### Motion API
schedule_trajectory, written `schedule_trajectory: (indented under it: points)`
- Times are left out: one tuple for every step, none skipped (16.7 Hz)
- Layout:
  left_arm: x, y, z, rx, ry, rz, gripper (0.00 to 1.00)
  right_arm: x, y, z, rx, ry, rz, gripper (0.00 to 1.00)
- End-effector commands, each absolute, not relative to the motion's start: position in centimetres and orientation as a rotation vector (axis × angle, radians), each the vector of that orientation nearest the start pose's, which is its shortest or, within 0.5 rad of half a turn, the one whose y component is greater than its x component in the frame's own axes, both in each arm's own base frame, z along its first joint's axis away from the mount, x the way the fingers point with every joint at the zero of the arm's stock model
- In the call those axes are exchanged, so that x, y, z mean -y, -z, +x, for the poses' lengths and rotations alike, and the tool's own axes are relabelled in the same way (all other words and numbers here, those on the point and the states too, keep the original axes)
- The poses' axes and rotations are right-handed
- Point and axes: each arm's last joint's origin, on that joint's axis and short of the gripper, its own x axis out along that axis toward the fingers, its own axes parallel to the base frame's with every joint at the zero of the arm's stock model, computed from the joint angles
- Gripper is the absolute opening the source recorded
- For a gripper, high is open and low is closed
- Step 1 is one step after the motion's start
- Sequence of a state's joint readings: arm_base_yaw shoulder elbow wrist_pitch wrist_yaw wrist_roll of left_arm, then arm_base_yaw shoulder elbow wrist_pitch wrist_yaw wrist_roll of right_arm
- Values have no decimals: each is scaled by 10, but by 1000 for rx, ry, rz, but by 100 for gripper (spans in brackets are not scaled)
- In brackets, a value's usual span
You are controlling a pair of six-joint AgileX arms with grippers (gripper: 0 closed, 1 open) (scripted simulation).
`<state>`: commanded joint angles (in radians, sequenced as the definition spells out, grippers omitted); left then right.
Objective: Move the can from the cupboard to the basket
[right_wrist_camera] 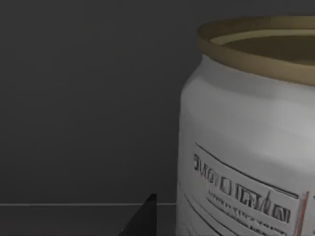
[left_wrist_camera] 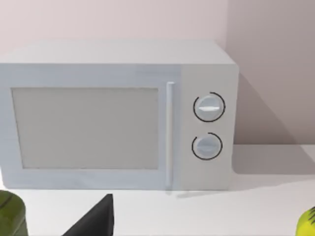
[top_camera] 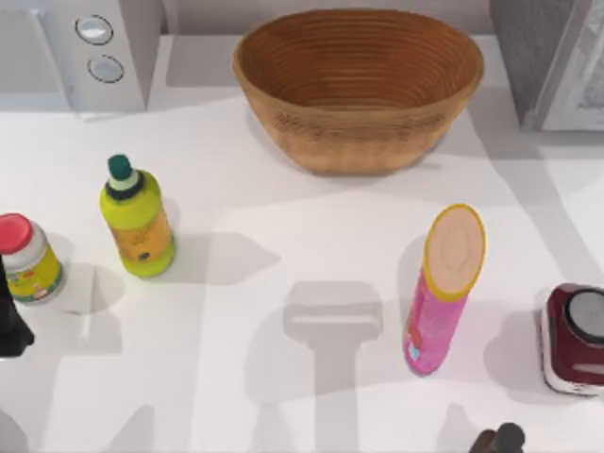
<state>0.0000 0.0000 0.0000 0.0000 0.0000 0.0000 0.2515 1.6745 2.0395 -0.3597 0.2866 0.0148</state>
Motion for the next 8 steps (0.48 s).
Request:
schedule_trajectory:
  points:
    - [1,-160,106,0,0,0,100,-88,-507,347,9,17,1,47]
    - [1,-160,106,0,0,0,100,-88,-507,347,9,17,1,40]
    - [1,-160,106,0,0,0,100,-88,-507,347,9,17,1,32]
    - [1,-160,106,0,0,0,100,-88,-507,347,9,17,1,25]
    - [1,-160,106,0,0,0,100,-88,-507,347,9,17,1,17]
    - [1,-160,106,0,0,0,100,-88,-507,347,9,17,1,10]
    - [1,-160,106,0,0,0,100,-88,-507,347,9,17,1,2]
    - [1,-160,106,0,0,0,100,-88,-507,347,9,17,1,0]
